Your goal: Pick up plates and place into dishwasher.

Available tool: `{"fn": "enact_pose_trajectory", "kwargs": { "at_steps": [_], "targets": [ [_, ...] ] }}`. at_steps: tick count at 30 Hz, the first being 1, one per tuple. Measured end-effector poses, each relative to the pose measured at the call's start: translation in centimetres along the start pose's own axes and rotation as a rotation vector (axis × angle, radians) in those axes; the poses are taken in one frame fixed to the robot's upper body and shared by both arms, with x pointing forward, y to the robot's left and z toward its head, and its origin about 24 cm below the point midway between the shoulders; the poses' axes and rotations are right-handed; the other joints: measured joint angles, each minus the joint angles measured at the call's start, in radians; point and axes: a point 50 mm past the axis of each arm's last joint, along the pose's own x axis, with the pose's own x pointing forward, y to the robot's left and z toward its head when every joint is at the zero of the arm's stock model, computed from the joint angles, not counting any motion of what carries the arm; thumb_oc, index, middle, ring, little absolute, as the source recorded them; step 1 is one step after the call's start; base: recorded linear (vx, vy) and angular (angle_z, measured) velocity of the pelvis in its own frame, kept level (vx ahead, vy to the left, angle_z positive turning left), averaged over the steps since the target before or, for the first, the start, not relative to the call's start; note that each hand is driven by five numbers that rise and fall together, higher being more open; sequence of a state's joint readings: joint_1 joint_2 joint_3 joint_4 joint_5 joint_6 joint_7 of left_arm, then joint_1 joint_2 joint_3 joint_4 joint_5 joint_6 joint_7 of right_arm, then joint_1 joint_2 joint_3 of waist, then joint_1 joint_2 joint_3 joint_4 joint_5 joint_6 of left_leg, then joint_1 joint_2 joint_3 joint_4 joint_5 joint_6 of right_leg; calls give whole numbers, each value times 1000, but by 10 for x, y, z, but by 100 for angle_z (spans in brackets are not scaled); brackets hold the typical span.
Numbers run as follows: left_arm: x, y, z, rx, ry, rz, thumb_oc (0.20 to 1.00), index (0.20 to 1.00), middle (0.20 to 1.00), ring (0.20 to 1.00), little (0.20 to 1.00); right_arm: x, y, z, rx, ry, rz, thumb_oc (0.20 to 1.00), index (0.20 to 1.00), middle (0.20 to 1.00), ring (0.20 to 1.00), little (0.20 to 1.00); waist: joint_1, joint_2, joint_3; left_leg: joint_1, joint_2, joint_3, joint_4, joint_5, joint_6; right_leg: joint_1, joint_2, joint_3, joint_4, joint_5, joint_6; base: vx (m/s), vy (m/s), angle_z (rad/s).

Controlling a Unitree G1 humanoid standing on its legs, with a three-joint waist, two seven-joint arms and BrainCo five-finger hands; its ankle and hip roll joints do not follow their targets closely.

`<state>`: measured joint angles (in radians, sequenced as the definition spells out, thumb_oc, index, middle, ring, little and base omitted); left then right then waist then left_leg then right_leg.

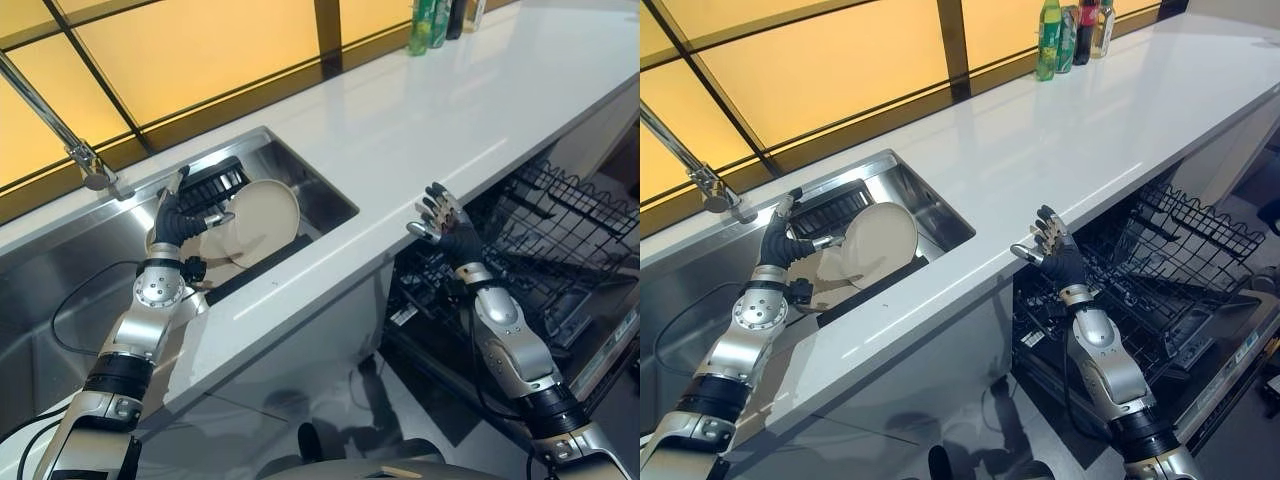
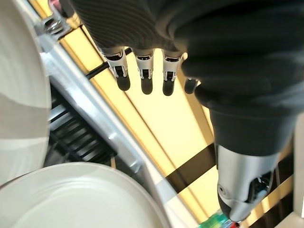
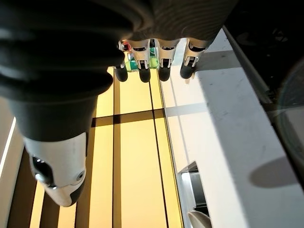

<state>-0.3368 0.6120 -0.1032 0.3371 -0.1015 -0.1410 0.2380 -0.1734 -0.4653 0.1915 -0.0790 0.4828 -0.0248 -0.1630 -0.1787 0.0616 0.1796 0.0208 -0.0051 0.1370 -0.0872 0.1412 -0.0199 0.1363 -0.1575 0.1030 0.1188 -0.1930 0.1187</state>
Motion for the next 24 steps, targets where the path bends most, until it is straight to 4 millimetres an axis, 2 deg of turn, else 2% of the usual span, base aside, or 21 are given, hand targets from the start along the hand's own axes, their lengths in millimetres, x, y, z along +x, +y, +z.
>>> {"fn": "enact_pose_trajectory", "kwargs": {
  "at_steps": [8, 11, 13, 20, 24],
  "targets": [
    [17, 17, -2, -5, 38, 11, 1000, 1000, 1000, 1000, 1000, 7, -6, 19, -22, -77, -8, 1000, 1000, 1000, 1000, 1000, -2, 9, 60, -36, -4, 1, 27, -2, 1, -51, -5, 13, 38, -5, 8, -24, 69, -6],
    [20, 17, -4, -25, 55, 2, 1000, 1000, 1000, 1000, 1000, 11, -5, 25, -27, -99, 1, 1000, 1000, 1000, 1000, 1000, -5, 10, 78, -50, -6, 2, 45, -10, 4, -73, -5, 25, 55, -8, 12, -8, 85, -13],
    [20, 18, -8, -31, 73, -9, 1000, 1000, 1000, 1000, 1000, 13, -5, 28, -32, -111, 6, 1000, 1000, 1000, 1000, 1000, -26, 12, 90, -54, -12, 3, 52, -14, 8, -75, -10, 26, 58, -9, 15, 10, 103, -1],
    [26, 21, -20, -71, 155, -12, 1000, 1000, 1000, 1000, 1000, 16, -11, 36, -88, -123, 20, 1000, 1000, 1000, 1000, 1000, -52, 26, 124, -56, -35, 27, 59, -24, 20, -92, -37, 48, 67, -9, 36, -1, 116, -9],
    [36, 19, -12, -110, 155, -51, 1000, 1000, 1000, 1000, 1000, 16, -14, 39, -117, -120, 23, 1000, 1000, 1000, 1000, 1000, -58, 27, 147, -75, -37, 34, 68, -25, 25, -125, -40, 55, 92, -11, 40, -58, 51, -10]
  ]
}}
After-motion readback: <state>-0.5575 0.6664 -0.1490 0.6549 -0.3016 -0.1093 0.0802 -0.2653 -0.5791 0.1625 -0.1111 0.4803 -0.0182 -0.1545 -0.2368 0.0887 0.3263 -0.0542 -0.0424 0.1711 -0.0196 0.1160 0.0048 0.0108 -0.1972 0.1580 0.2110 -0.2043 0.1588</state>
